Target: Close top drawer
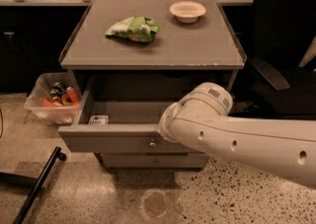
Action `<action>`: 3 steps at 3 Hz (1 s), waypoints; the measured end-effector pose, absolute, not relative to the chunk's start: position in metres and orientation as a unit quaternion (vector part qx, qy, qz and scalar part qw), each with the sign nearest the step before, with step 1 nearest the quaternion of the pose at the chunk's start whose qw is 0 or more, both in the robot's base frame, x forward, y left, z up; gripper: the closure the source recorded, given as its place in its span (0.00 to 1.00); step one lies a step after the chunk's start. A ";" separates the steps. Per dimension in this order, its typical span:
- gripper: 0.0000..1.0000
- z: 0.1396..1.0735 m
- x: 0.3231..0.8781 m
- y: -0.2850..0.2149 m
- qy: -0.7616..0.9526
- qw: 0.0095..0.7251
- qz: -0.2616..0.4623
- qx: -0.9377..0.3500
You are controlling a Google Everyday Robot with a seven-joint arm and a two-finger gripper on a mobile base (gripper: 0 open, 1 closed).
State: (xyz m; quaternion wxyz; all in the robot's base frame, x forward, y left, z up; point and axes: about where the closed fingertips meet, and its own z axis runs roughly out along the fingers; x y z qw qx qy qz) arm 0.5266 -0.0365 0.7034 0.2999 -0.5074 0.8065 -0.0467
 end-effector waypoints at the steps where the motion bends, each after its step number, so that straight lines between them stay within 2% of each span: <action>1: 1.00 0.711 0.548 -0.032 0.802 0.317 -0.063 -0.502; 3: 1.00 0.693 0.539 -0.038 0.812 0.305 -0.036 -0.496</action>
Offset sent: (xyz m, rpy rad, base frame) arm 0.0298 0.0055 -0.0039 0.0099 -0.0206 -0.0332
